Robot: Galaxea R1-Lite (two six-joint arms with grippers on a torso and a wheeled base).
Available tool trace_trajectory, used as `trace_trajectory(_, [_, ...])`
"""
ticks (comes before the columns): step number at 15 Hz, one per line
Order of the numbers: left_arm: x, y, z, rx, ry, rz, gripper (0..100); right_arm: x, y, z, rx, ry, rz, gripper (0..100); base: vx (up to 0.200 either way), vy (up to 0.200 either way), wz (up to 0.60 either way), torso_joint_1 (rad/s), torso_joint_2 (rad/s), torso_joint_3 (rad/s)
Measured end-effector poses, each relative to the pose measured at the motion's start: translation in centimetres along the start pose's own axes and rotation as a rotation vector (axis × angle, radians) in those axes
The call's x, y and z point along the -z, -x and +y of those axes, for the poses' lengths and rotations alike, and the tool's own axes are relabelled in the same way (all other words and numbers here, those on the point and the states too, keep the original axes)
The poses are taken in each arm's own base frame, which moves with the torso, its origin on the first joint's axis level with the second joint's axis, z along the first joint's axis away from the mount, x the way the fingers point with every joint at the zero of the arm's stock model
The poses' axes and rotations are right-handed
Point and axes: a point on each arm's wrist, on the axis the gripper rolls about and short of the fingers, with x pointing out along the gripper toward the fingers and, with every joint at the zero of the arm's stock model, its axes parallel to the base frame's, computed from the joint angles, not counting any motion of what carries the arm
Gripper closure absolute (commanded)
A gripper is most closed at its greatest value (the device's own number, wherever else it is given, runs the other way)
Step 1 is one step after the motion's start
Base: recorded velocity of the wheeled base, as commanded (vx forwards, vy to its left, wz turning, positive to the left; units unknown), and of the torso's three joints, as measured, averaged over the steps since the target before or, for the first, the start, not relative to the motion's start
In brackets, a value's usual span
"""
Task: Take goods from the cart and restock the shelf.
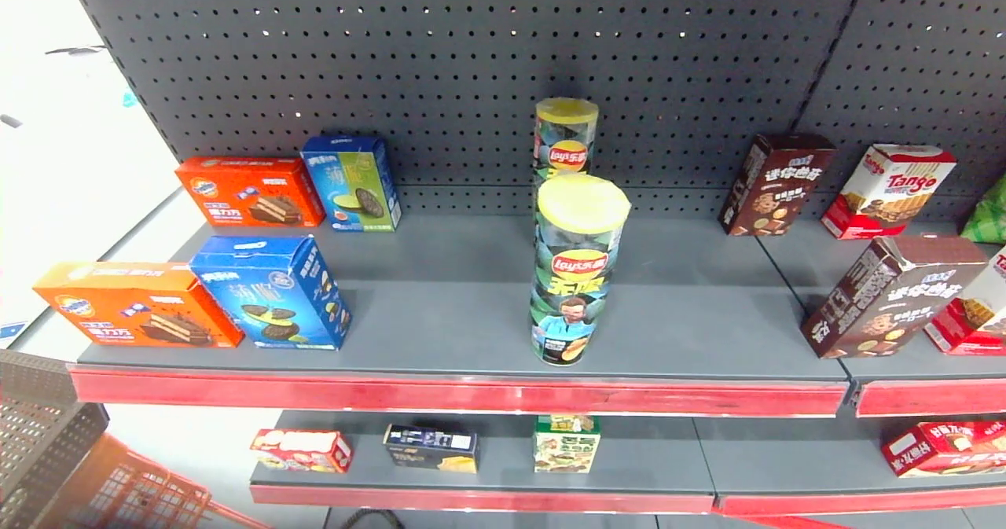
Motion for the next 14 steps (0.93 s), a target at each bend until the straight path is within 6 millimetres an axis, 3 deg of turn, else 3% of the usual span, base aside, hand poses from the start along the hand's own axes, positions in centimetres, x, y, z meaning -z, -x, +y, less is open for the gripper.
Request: trace_trajectory(14, [0.00, 0.00, 0.03, -0.014, 0.000, 0.000, 0, 0.01, 0.00, 0.00, -0.002, 0.000, 0.000, 0, 0.000, 0.000, 0.00, 0.000, 0.00, 0.000])
